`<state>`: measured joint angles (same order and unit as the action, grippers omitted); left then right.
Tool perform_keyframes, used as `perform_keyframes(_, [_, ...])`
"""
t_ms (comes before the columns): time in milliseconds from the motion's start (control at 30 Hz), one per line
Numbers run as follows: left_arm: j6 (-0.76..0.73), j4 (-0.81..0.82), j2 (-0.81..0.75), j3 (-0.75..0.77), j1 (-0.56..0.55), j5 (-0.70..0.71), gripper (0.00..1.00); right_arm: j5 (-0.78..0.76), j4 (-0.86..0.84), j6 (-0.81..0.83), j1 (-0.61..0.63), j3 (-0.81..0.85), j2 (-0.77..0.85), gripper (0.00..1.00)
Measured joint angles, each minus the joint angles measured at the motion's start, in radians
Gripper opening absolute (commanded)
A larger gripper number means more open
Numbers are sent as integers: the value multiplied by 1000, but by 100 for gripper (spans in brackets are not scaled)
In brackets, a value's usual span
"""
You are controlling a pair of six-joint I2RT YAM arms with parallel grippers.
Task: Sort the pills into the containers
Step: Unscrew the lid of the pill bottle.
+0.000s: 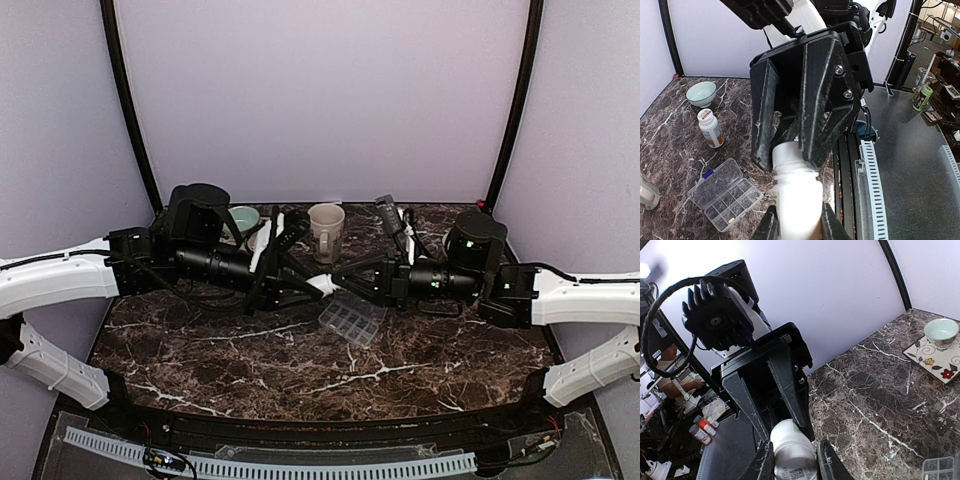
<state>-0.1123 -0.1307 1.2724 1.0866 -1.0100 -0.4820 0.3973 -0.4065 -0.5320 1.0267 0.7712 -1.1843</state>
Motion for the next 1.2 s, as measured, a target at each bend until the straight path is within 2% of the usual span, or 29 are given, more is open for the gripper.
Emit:
perform_keyframes(133, [-2, 1, 0, 0, 0, 4, 0, 2, 6, 0, 1, 10, -11, 35])
perform_keyframes(300, [-8, 1, 0, 0, -3, 3, 0, 2, 10, -2, 3, 16, -18, 32])
perform_keyframes(400, [-8, 1, 0, 0, -3, 6, 0, 3, 10, -3, 4, 18, -18, 22])
perform_keyframes(533, [-11, -1, -2, 0, -3, 9, 0, 5, 11, -11, 6, 19, -18, 5])
perform_keyframes(600, [-12, -1, -4, 0, -3, 9, 0, 6, 10, -9, 7, 20, -18, 1])
perform_keyframes(833, [-10, -1, -13, 0, -3, 4, 0, 10, 17, 4, 14, 33, -18, 0])
perform_keyframes(1200, [46, -68, -22, 63, 6, -70, 0, -6, 127, 133, 47, 117, -5, 0])
